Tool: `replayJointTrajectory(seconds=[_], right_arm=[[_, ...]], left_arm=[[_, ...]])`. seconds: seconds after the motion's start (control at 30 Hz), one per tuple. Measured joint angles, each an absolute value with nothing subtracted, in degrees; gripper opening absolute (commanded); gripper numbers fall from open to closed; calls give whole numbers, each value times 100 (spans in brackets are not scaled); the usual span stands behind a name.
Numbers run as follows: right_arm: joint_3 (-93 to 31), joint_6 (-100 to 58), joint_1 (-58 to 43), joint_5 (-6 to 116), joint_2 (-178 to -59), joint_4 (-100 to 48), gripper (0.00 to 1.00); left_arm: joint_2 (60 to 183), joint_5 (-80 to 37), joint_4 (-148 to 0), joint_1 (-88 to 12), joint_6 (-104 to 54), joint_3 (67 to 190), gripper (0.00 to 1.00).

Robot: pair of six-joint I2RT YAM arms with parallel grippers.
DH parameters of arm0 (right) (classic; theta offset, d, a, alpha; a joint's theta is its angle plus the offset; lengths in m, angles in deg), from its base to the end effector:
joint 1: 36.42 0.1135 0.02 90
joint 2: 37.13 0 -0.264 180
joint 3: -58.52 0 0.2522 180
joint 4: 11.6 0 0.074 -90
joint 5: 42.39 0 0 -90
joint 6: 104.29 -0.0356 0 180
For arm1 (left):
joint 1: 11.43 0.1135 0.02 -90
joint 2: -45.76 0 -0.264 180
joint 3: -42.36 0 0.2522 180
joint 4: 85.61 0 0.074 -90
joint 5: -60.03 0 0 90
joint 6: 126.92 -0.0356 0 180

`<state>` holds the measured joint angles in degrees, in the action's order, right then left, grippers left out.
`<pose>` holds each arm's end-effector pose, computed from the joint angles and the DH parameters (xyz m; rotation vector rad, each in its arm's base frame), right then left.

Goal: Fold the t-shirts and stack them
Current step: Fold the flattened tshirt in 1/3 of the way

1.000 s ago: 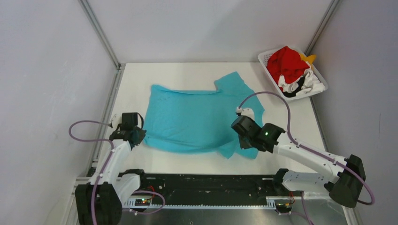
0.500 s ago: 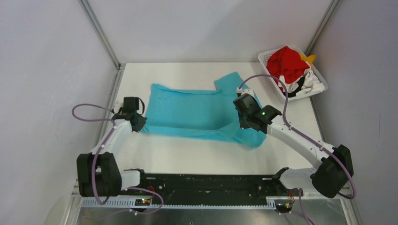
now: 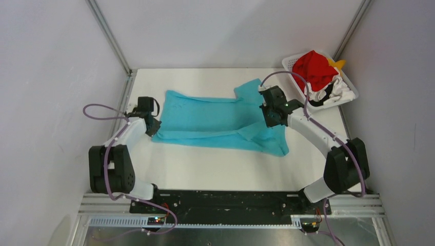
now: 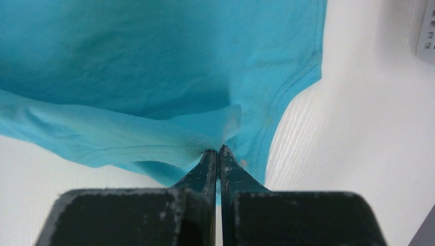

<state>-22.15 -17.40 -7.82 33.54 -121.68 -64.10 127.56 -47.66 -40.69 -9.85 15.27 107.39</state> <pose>0.2734 0.1392 0.2689 -0.4628 2.4705 -0.0909 0.2746 0.0184 0.2070 -1.2502 2.2432 0.0844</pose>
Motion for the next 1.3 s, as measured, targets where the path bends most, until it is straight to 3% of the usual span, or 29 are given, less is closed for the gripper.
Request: replayJointTrajectory(seconds=[0.27,0.33,0.37,0.4,0.47,0.5,0.53,0.57,0.67,0.77,0.8,1.07,1.3], right_arm=[[-2384,-1365,-1498,4108,-13019,-6169,0],[-2423,-1312,-1540,4196,-13174,-6086,0],[-2449,-1292,-1566,4257,-13248,-6014,5],[-2469,-1288,-1601,4303,-13303,-5953,7],[-2539,-1277,-1702,4377,-13401,-5844,30],[-2589,-1292,-1754,4397,-13449,-5783,43],[-2657,-1316,-1798,4399,-13508,-5741,49],[-2757,-1327,-1844,4379,-13587,-5695,56],[-3120,-1511,-1953,4185,-13851,-5603,69],[-3264,-1791,-2032,3973,-13897,-5538,95],[-3264,-1911,-2056,3916,-13854,-5514,97],[-2242,-2991,-2045,5011,-12883,-4849,99],[-1601,-3631,-1512,5896,-12938,-4325,99]], left_arm=[[13600,-4618,-4038,-838,1669,11318,0],[13777,-4600,-4040,-834,1697,11456,7],[13864,-4604,-4038,-834,1712,11528,19],[13928,-4609,-4036,-834,1714,11583,23],[14057,-4626,-3999,-830,1743,11731,45],[14107,-4631,-3990,-823,1725,11790,79],[14157,-4635,-3970,-810,1736,11880,94],[14190,-4635,-3949,-795,1684,11948,97],[14242,-4642,-3855,-714,1688,12273,99],[14175,-4681,-3826,-646,1669,12507,100],[14116,-4679,-3826,-637,1658,12527,100],[13539,-4292,-3787,-779,1201,12367,100],[13558,-3892,-3743,-1479,888,11823,100]])
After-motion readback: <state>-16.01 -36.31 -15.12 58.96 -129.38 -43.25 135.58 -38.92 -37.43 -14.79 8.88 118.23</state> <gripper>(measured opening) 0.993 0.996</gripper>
